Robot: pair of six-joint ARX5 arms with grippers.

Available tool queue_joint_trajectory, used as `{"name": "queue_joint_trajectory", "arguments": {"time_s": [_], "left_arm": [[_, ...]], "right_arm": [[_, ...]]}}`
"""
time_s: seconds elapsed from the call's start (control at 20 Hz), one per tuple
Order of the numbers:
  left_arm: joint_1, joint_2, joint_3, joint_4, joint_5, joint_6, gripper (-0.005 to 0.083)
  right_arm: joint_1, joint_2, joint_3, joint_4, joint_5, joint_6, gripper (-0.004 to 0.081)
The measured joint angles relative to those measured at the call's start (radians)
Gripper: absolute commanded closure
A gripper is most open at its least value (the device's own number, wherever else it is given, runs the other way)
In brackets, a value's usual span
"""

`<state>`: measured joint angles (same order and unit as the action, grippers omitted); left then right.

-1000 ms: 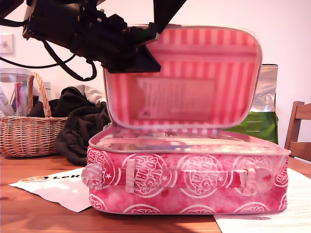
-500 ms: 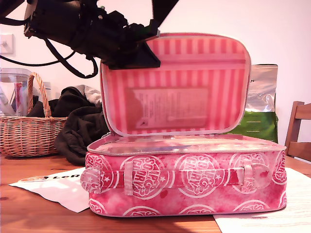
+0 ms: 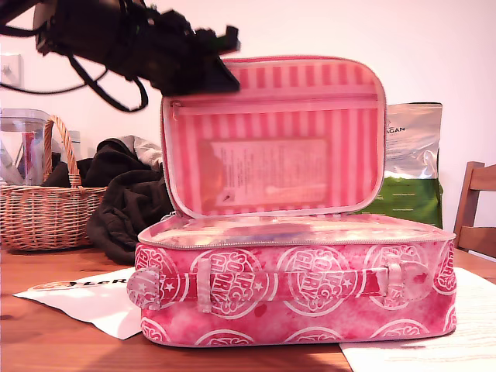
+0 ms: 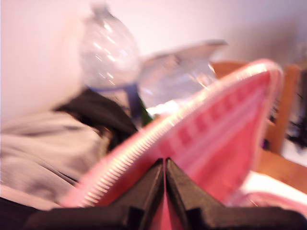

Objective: Open the zipper in the zip bag in front of you

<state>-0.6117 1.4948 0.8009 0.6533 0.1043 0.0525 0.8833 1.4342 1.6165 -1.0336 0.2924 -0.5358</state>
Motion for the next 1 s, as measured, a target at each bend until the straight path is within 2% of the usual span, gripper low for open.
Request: {"name": "queue_joint_trajectory", "arguments": {"time_s": [0.25, 0.6, 1.0], "left_arm": [[0.036, 0.057, 0.063, -0.002, 0.01, 0.002, 0.0795], [0.066, 0.22, 0.138, -0.05, 0.021, 0.052, 0.0795], [0.131, 0.276, 0.168, -0.117, 0.034, 0.052, 0.0795]], "right_arm": [[-0.005, 0.014, 0.0, -0.031, -0.05, 0.035, 0.078], [-0.005, 0.014, 0.0, -0.099, -0.055, 0.045, 0.078], [-0.005, 0.014, 0.0, -0.095, -0.055, 0.045, 0.078]]}}
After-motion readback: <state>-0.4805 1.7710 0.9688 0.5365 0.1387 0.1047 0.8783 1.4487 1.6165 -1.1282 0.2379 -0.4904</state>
